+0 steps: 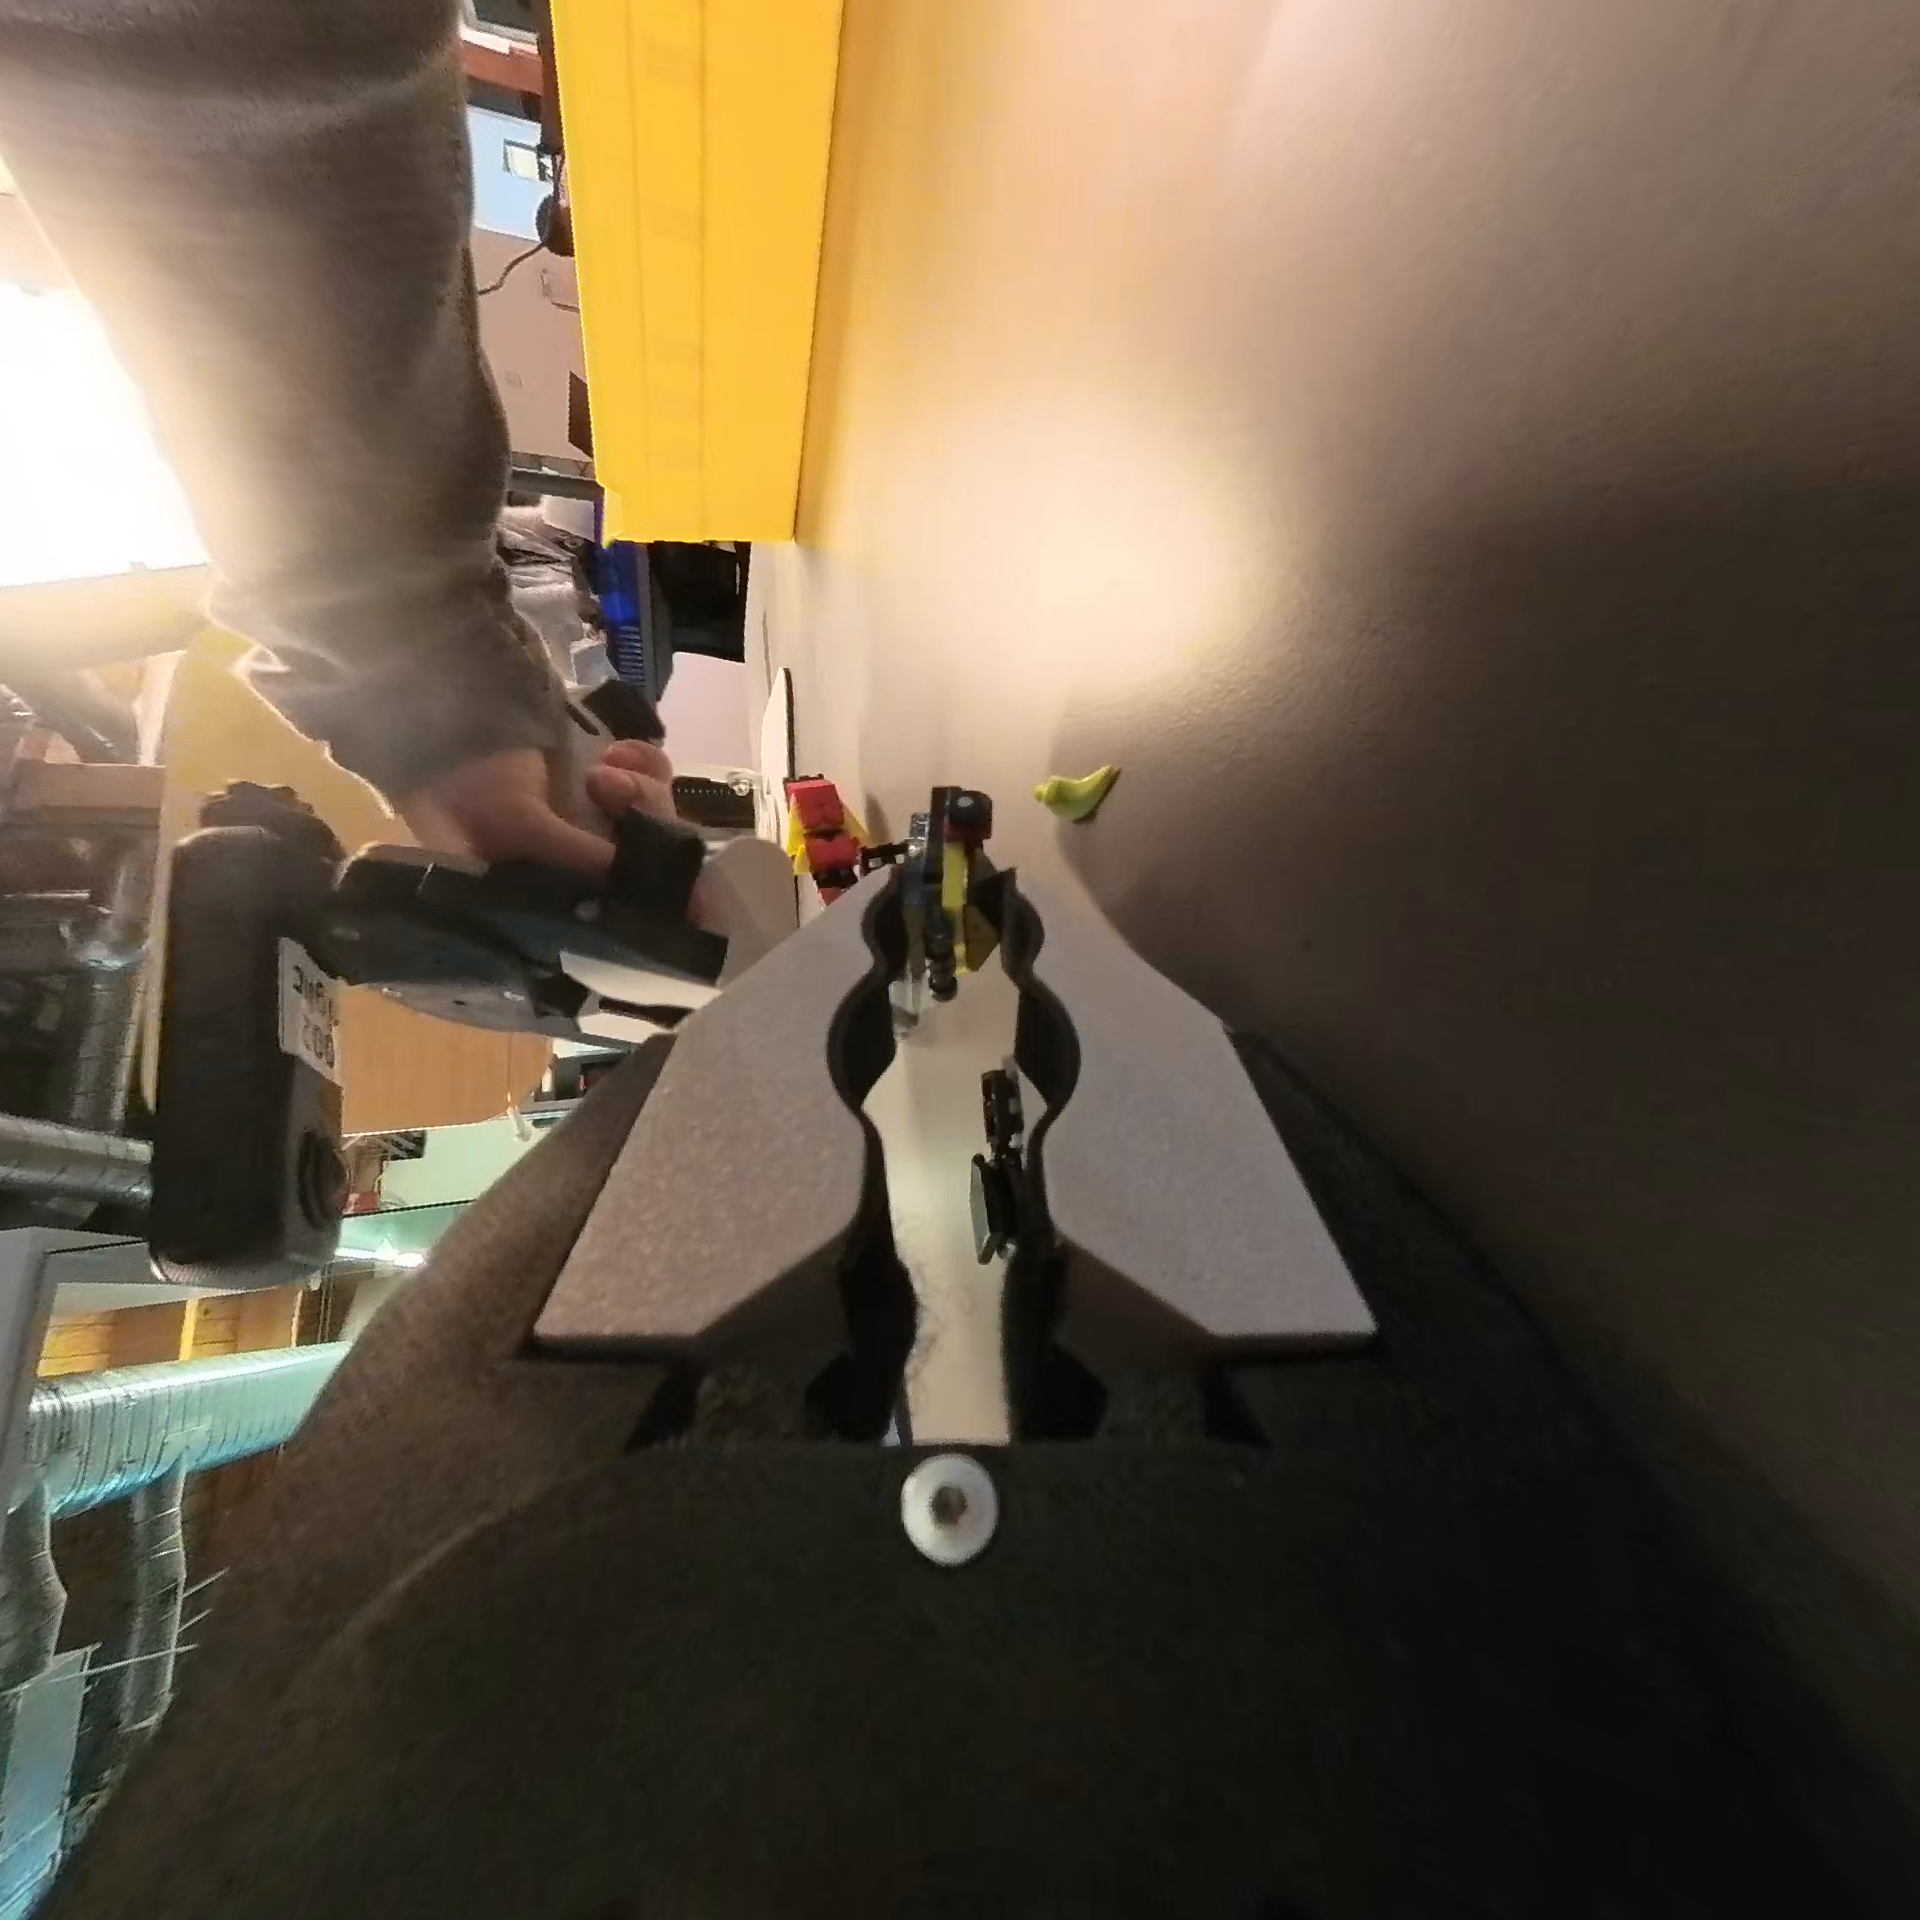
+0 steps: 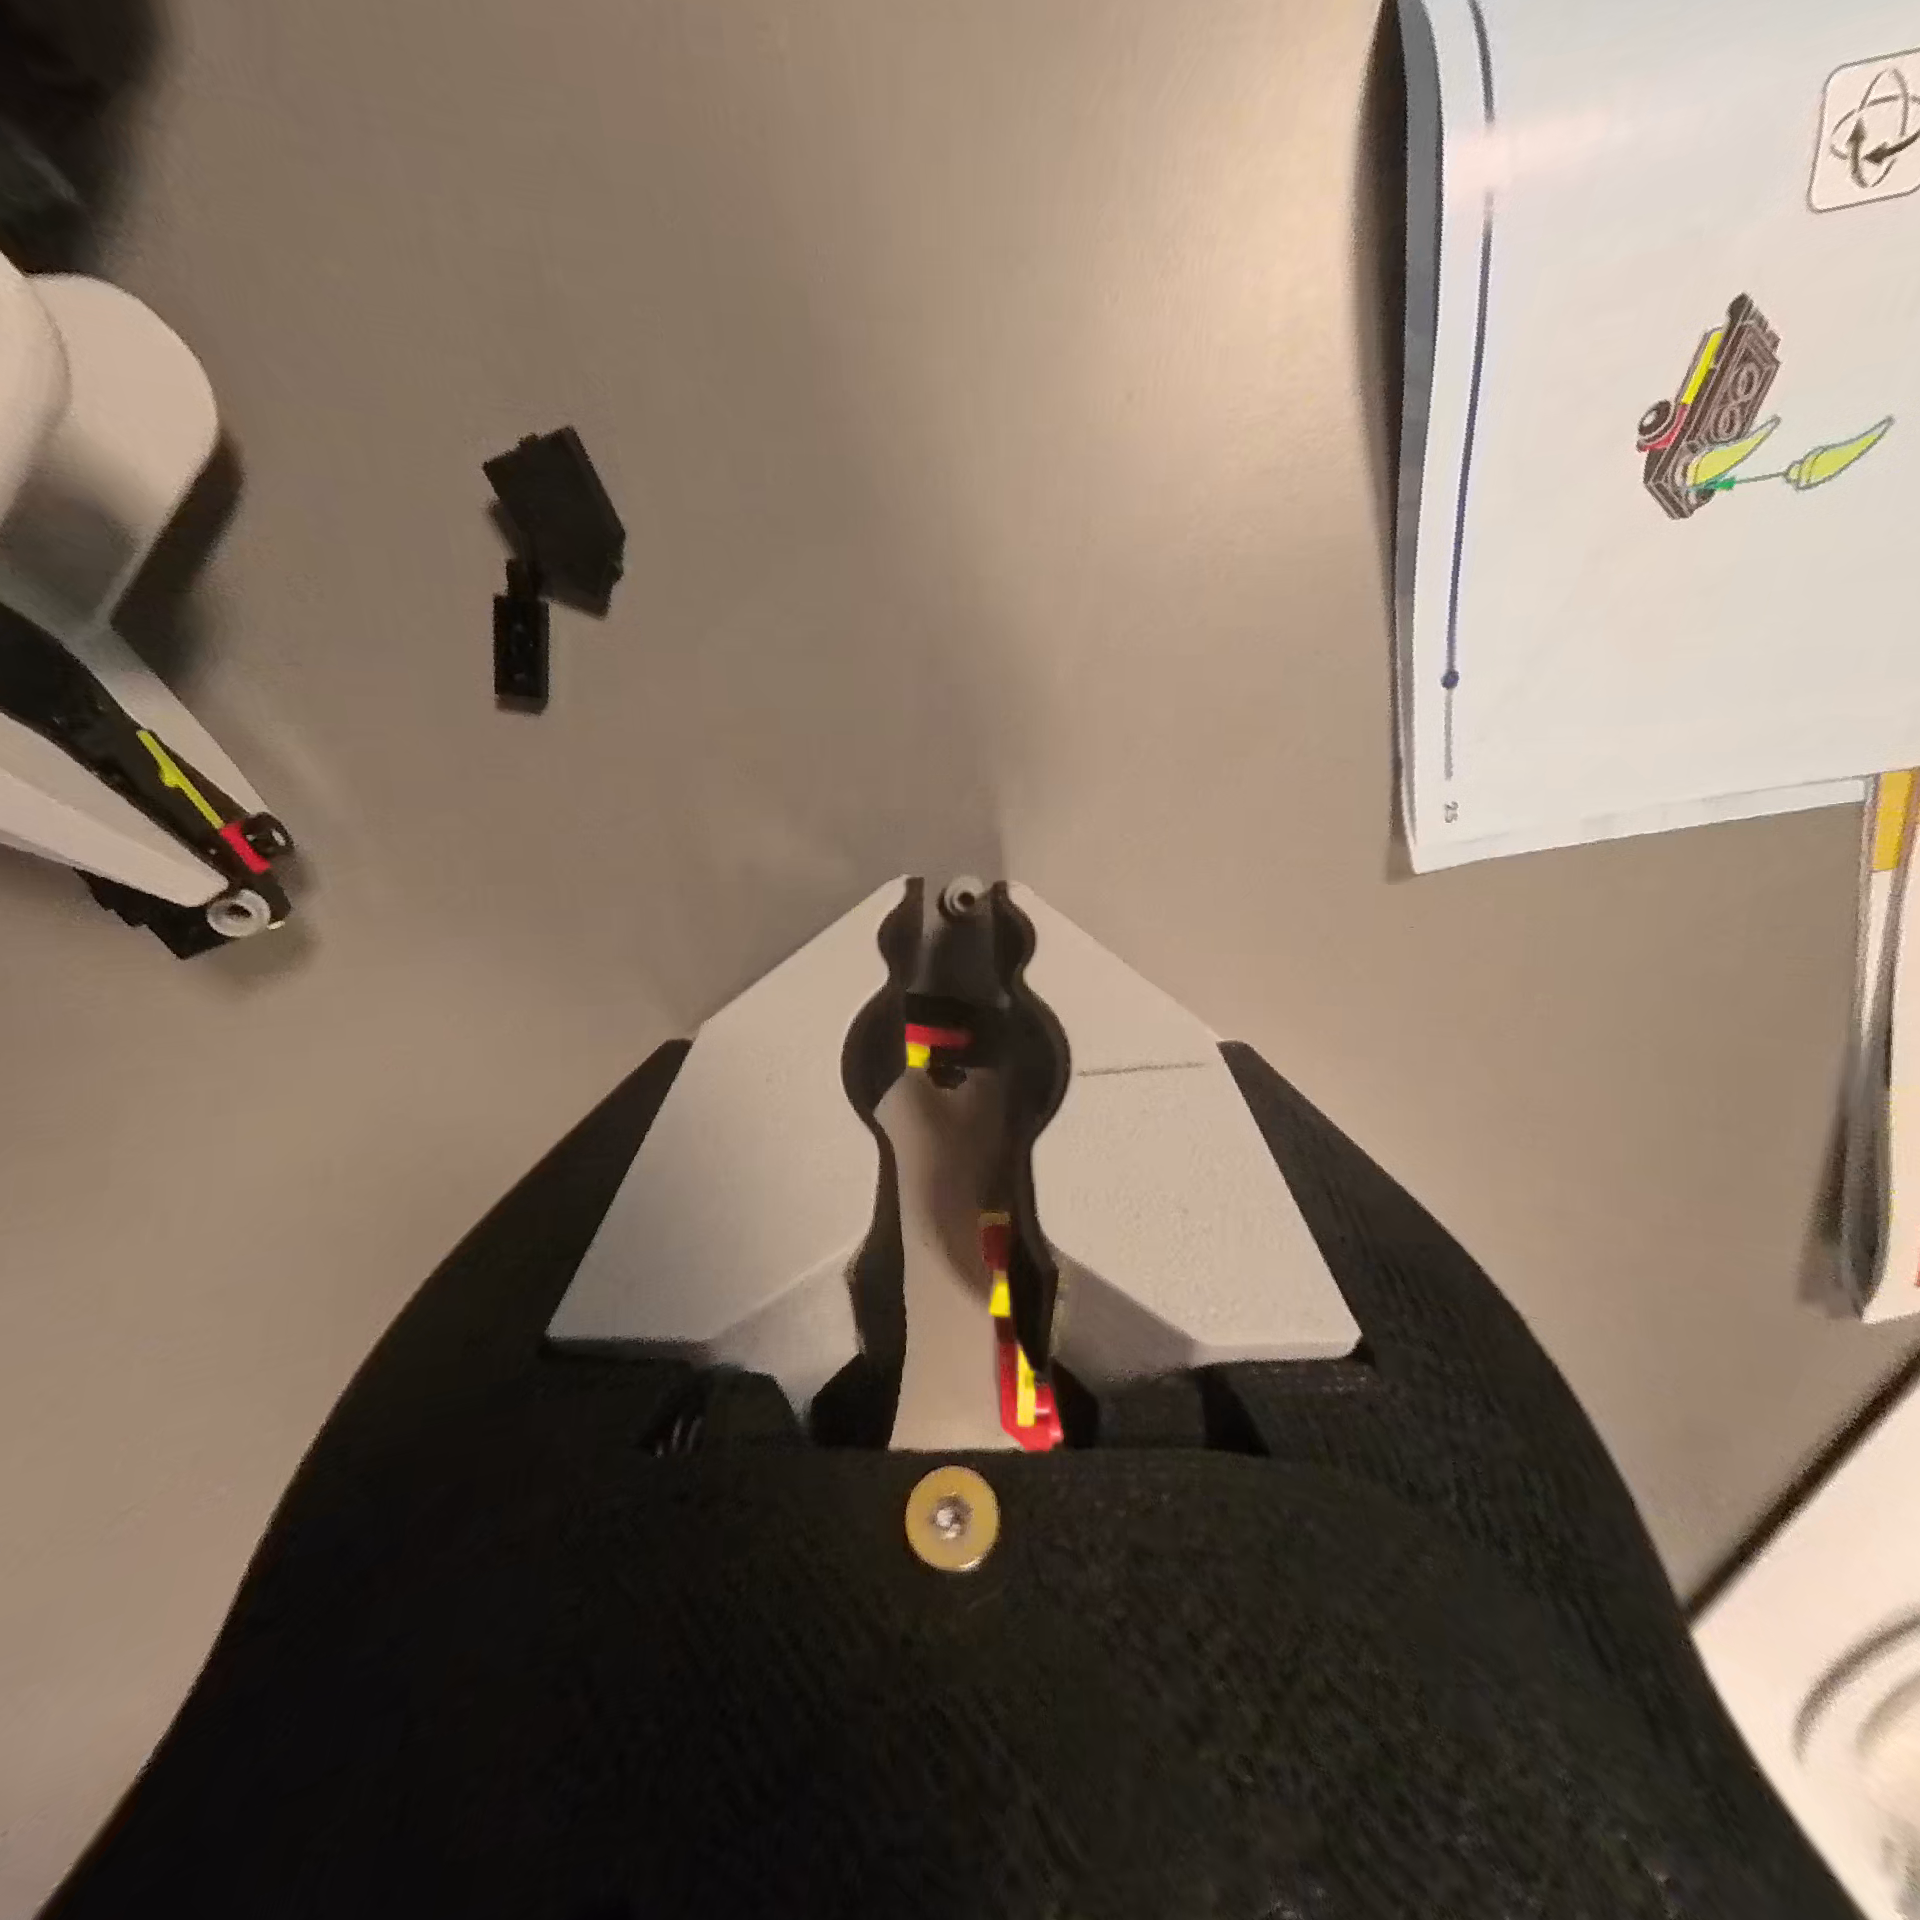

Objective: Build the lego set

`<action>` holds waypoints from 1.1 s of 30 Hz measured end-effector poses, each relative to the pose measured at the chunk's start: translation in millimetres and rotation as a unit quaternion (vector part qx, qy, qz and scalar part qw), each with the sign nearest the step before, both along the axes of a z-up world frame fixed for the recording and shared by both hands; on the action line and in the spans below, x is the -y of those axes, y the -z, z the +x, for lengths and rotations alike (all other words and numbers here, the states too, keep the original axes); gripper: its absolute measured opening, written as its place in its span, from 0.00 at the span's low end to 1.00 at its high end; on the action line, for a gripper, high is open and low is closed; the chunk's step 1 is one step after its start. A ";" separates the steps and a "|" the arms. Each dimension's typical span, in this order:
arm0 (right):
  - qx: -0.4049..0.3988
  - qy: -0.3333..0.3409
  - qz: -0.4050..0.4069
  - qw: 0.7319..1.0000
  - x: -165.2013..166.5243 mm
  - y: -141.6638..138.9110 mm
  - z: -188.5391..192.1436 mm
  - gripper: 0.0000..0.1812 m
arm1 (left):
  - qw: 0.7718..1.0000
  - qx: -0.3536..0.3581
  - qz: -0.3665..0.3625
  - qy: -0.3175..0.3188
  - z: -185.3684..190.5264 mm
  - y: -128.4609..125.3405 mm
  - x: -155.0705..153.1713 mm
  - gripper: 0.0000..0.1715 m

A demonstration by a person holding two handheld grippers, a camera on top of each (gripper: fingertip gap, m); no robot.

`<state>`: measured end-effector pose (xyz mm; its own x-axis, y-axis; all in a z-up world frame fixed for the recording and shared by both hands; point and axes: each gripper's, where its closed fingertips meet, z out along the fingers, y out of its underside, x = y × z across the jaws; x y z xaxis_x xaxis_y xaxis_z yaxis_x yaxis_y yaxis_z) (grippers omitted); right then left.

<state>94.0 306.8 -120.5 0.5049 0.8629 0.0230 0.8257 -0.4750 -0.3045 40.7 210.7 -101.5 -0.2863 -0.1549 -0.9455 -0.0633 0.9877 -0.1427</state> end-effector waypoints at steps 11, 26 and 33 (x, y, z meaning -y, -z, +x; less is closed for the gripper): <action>-0.196 0.011 0.114 0.974 21.4 -57.8 -50.1 0.03 | 0.999 0.027 -0.017 -0.027 7.1 -7.6 -6.6 0.09; -0.456 0.037 0.293 0.840 90.3 -117.2 -83.8 0.03 | 0.962 0.165 -0.216 -0.023 -4.1 -73.0 -5.7 0.09; -0.473 0.032 0.344 0.810 95.8 -125.5 -79.6 0.03 | 0.947 0.174 -0.269 -0.005 -9.2 -83.1 -2.9 0.09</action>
<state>14.4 211.0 5.0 0.6207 0.7814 0.0643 0.0478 0.0442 -0.9979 31.5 213.6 -18.4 0.0324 -0.6419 -0.7661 0.0717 0.7660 -0.6388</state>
